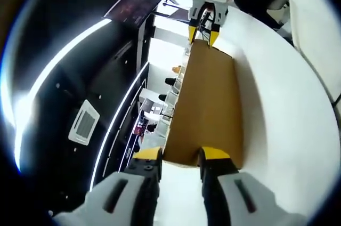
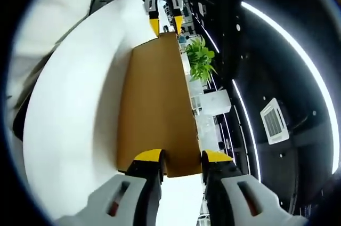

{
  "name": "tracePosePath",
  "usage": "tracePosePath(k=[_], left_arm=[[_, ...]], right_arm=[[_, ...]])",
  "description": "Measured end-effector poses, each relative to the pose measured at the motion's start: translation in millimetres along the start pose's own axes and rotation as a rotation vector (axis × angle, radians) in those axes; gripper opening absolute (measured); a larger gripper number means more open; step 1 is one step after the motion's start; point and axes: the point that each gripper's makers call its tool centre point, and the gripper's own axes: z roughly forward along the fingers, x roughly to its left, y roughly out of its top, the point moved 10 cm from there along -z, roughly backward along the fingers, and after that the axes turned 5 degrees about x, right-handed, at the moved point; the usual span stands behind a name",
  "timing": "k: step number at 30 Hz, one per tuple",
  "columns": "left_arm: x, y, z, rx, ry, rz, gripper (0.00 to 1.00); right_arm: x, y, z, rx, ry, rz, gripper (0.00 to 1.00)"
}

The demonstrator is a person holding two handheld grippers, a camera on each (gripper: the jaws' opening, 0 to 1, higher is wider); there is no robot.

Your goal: Operate the shoe box by opening the lid, removing the specified soft item, and placing it in the target area until the item is outside and the box remains undamaged.

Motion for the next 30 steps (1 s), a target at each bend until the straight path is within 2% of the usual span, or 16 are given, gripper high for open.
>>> tracePosePath(k=[18, 30], left_arm=[[5.2, 3.7, -3.1, -0.011, 0.015, -0.012, 0.28], [8.7, 2.5, -3.4, -0.021, 0.028, -0.048, 0.28]], right_arm=[[-4.2, -1.1, -1.1, -0.006, -0.022, 0.044, 0.29], [-6.3, -0.8, -0.8, -0.01, -0.048, 0.076, 0.29]])
